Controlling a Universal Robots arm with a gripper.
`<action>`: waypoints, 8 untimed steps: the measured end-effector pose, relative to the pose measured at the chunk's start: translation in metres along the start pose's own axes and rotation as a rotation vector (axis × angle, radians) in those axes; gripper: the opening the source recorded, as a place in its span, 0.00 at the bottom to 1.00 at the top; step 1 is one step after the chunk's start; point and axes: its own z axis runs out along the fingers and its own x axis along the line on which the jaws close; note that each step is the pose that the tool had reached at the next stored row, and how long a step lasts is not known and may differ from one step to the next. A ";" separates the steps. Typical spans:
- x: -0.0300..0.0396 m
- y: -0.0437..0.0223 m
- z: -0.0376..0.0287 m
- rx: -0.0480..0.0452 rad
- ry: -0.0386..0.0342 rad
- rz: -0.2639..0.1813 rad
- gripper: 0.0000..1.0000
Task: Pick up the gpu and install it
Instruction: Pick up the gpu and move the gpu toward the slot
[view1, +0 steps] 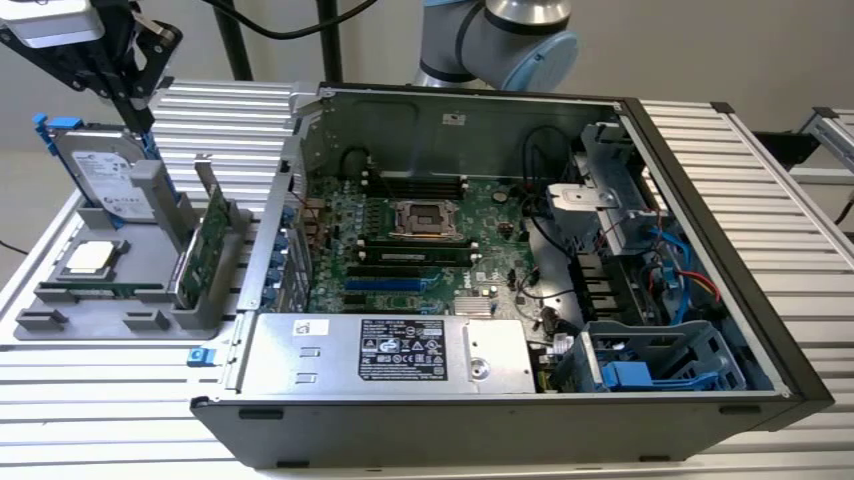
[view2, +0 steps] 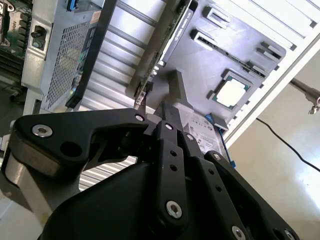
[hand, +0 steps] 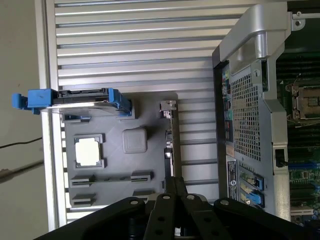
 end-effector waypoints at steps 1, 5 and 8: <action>0.0000 0.0000 0.0000 0.0000 0.0000 0.000 0.00; 0.0000 0.0000 0.0000 0.0000 0.0001 0.000 1.00; 0.0000 0.0000 0.0000 0.0000 0.0001 0.000 1.00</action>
